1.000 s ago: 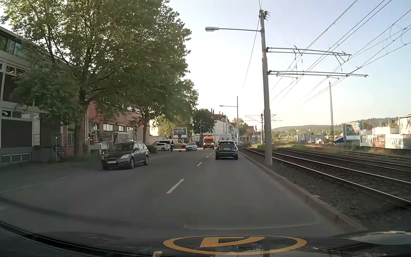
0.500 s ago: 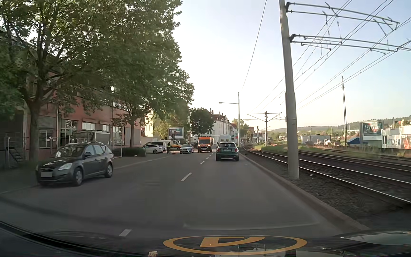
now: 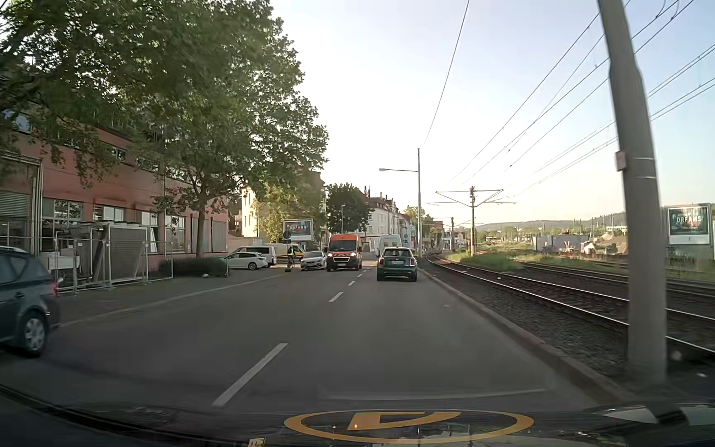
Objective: Follow the waypoints while adhering to traffic rules and regulations
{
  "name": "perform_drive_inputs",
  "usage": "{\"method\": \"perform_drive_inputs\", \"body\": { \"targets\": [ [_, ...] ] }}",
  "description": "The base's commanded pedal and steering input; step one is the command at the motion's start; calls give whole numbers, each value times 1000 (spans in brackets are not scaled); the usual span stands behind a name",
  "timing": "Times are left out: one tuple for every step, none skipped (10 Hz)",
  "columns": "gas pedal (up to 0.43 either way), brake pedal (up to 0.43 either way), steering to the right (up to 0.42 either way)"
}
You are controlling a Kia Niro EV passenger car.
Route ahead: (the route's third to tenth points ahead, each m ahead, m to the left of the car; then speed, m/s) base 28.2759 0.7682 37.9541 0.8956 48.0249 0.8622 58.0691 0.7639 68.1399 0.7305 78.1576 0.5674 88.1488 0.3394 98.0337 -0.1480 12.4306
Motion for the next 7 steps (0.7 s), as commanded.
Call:
{"method": "perform_drive_inputs", "body": {
  "targets": [
    [110, 0, -1],
    [110, 0, -1],
    [110, 0, -1],
    [110, 0, -1],
    [98, 0, -1],
    [98, 0, -1],
    [98, 0, -1]
  ]
}}
